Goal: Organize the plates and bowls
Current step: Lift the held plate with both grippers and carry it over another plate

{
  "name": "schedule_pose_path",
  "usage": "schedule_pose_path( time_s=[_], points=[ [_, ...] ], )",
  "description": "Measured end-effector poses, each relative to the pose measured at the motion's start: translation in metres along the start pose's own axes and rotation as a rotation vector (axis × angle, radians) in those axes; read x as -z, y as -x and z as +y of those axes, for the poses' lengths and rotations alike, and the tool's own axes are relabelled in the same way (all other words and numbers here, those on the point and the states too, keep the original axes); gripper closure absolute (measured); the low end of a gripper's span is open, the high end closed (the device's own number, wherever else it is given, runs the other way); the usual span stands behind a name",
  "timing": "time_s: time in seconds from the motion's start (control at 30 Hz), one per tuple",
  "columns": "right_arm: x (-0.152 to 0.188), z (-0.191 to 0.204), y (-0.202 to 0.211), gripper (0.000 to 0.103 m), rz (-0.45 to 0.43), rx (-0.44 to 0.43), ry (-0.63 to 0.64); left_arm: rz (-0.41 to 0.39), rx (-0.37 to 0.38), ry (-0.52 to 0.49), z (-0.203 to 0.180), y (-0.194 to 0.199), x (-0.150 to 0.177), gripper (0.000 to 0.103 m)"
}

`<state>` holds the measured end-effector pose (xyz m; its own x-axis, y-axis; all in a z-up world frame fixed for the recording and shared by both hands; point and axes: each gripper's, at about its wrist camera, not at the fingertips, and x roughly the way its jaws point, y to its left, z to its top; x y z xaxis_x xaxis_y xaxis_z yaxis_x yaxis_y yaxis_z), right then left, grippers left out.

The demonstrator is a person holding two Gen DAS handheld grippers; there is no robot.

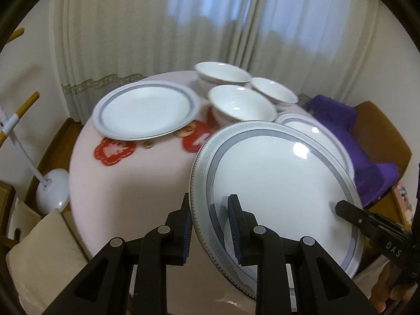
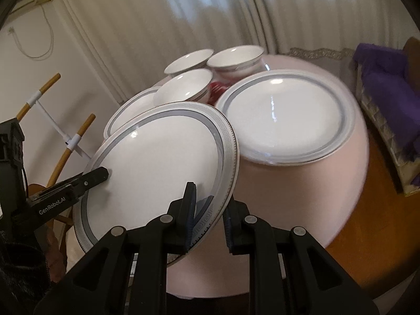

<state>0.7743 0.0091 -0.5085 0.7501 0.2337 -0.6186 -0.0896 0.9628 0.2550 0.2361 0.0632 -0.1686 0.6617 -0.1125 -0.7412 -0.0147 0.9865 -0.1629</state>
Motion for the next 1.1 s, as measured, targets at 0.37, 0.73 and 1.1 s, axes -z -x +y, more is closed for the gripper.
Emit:
schedule_pose_path(
  time_s=[0.37, 0.73, 1.1],
  points=[
    [-0.037, -0.071, 0.013, 0.084, -0.022, 0.095, 0.013, -0.001, 0.08, -0.058, -0.079, -0.036, -0.016, 0.081],
    [-0.067, -0.126, -0.01, 0.084, -0.009, 0.13, 0.018, 0.026, 0.065, -0.067, -0.114, -0.095, -0.043, 0.081],
    [-0.075, -0.136, -0.024, 0.083, -0.005, 0.16, 0.012, 0.038, 0.043, -0.06, -0.127, -0.129, -0.054, 0.08]
  ],
)
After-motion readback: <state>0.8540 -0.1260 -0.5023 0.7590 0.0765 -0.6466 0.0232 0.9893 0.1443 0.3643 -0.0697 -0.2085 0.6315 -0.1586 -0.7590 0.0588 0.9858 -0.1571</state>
